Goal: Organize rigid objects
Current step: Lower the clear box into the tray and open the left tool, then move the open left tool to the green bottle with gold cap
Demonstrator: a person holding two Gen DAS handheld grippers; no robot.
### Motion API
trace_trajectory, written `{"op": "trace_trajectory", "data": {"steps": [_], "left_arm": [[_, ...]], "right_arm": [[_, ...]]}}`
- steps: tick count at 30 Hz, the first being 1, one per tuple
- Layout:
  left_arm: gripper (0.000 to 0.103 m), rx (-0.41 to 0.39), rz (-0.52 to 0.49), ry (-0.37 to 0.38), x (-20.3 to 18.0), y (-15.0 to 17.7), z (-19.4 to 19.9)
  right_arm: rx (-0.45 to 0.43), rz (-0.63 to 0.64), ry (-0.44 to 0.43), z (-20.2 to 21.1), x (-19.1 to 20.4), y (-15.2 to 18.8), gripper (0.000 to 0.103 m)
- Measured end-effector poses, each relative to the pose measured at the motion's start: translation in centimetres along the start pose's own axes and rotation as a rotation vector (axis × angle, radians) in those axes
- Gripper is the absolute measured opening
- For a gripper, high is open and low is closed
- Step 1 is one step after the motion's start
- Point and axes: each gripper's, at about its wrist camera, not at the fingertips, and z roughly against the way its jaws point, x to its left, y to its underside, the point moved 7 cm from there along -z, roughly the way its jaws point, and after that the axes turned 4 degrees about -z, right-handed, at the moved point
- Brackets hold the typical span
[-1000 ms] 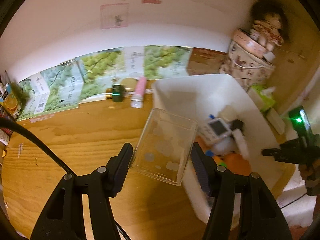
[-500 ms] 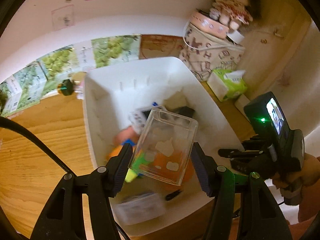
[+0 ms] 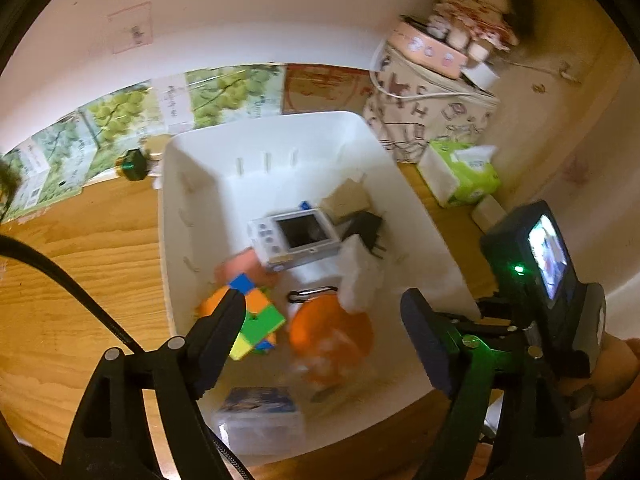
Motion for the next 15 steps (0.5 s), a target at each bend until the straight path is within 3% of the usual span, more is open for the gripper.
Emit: {"op": "trace_trajectory", "data": {"steps": [15], "left_arm": [[0.083,-0.025,0.125,-0.158,12.4,-3.3,1.2]], "right_arm": [[0.039,-0.104,0.036,-0.7,-1.3,-0.6,0.010]]}}
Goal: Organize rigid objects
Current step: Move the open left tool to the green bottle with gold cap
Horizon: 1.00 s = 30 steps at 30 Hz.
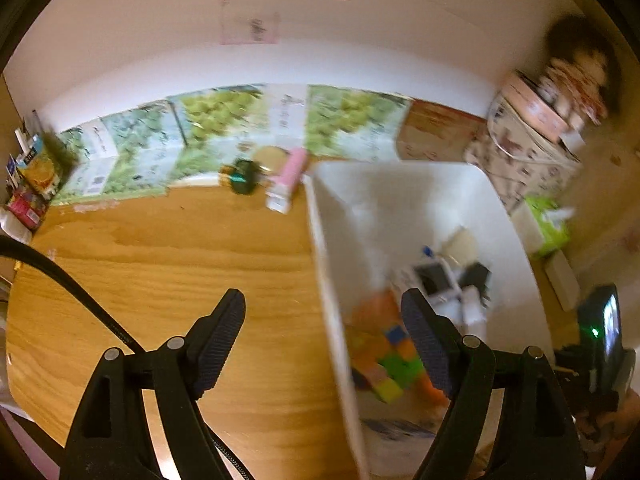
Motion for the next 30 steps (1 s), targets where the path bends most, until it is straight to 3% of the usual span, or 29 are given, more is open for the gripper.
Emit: {"op": "trace_trajectory", "data": {"steps": [7,16,30], "left_arm": [[0.083,0.035,0.012,-0.026,5.4,-3.0,-2.8],[0.083,0.119,0.036,-0.033,10.8,-7.4,-9.7],[0.082,0.228,0.074,0.018,12.8,-10.8,-18.5]], "right_arm": [[0.029,-0.089,0.025,-0.7,-0.6,-0.8,0.010],[0.057,-0.207,0.076,-1.3,-1.6,-1.6,0.014],[0.099,-0.306,0.147,-1.1,-2.7,-3.7,0.019]]}}
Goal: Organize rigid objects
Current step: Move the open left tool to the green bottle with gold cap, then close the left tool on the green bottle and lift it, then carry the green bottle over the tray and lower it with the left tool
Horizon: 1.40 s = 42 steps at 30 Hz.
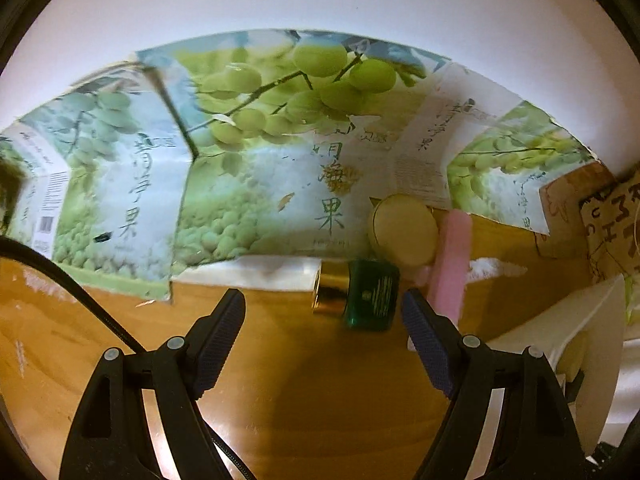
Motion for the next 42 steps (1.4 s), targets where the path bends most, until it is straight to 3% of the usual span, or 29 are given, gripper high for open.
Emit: {"op": "trace_trajectory", "data": {"steps": [5,14,23,42], "left_arm": [[0.079,0.018,0.013,0.029,-0.1,-0.6,-1.2],[0.046,0.056,0.007,0.074,-0.9,-0.4,-2.0],[0.046,0.047,0.027,0.046,-0.7,1.3,-1.5],[0.046,0.032,0.215,-0.057,-1.9,16.0,5.0]], "right_arm": [[0.013,-0.013,0.017,0.3,0.7,0.2,0.020],[0.022,-0.004,0.028,0.6,1.1,0.0,0.020],[0.014,0.033,0.013,0.0,1.5,0.7,0.019],[-0.046,0.350,-0.076,0.6,2.9,1.9,0.018]]}}
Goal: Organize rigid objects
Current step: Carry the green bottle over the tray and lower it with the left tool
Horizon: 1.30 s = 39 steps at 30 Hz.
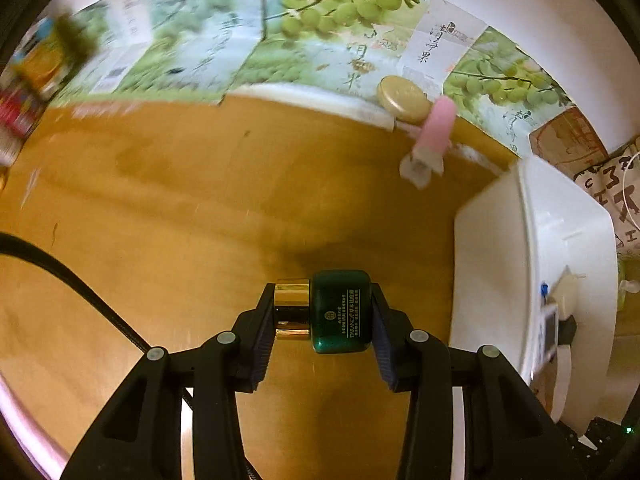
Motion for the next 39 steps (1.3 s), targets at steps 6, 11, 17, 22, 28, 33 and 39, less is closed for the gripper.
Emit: {"op": "trace_trajectory", "data": {"steps": [6,11,17,22,28,33,39], "left_arm": [[0.046,-0.068,0.023,-0.028,-2.2,2.0,4.2],[0.046,-0.139,0.000,-0.030,-4.9,3.2,7.7],[0.046,-0.192,-0.069,-0.001,-9.0,4.5,10.8],[0.046,-0.213,-0.135,0.033,-12.6,5.5,12.1],[0.046,-0.201,-0.212,0.092,-17.0,6.1,12.0],[0.046,-0.174,-0.274,0.137,-20.3,6.5,11.1],[0.046,-0.140,-0.312,0.176,-22.3,7.3,10.0]], "right_arm": [[-0.027,0.127,-0.015,0.1,0.8,0.6,0.018],[-0.045,0.211,-0.032,0.2,1.5,1.1,0.018],[-0.058,0.259,-0.055,0.0,2.0,1.7,0.018],[-0.067,0.282,-0.071,0.5,1.8,1.7,0.018],[-0.072,0.289,-0.080,0.7,1.5,1.8,0.018],[-0.073,0.291,-0.086,0.9,1.4,1.8,0.018],[-0.070,0.280,-0.086,0.8,1.3,1.7,0.018]]}}
